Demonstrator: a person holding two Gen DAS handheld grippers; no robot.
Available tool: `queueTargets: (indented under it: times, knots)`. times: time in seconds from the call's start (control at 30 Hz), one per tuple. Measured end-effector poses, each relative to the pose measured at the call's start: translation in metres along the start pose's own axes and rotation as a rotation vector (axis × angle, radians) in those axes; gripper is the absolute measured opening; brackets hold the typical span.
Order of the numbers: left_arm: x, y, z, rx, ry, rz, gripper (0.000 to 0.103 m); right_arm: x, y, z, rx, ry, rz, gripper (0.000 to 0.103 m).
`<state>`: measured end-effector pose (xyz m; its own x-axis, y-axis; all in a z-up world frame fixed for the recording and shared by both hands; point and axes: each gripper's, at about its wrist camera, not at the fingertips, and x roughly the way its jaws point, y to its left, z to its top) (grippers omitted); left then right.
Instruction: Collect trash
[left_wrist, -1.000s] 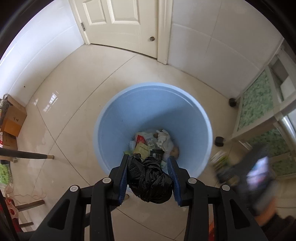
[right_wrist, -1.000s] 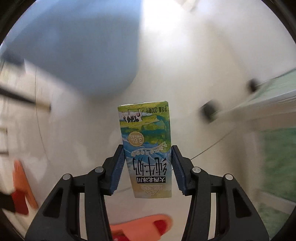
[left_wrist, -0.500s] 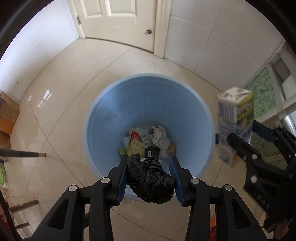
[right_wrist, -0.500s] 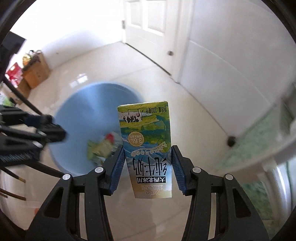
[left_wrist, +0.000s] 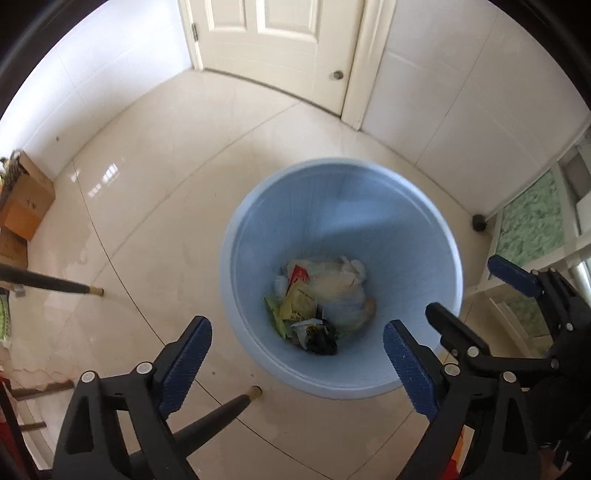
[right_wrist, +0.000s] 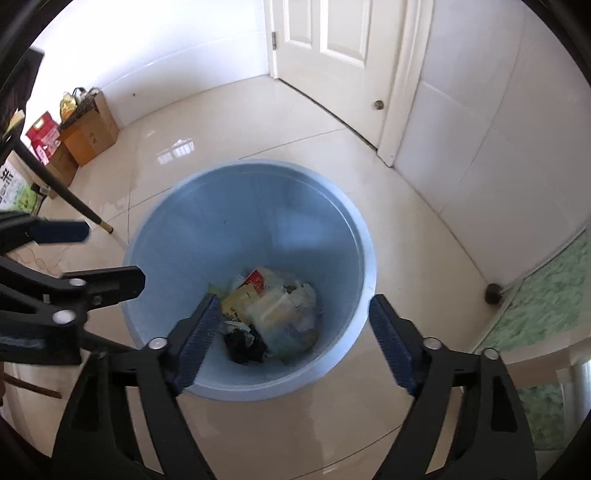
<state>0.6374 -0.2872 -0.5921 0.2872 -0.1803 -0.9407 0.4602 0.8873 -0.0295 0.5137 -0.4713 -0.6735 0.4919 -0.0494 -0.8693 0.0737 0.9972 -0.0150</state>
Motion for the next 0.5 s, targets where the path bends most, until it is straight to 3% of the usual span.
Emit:
queueTargets:
  times: [0.23,0.37,0.5]
  knots:
    - [-0.039,-0.018,-0.02,0.039,-0.013,0.012,0.092,-0.036,-0.008,-0.009,-0.061,-0.007,-0.06,0.085]
    - [-0.089,-0.043,-0.051,0.106,-0.067,0.02,0.092,-0.073,-0.027,-0.02,-0.111,0.011,-0.145,0.095]
    - [-0.15,-0.075,-0.085,0.174,-0.152,0.02,0.092,-0.131,-0.055,-0.033,-0.103,0.019,-0.183,0.095]
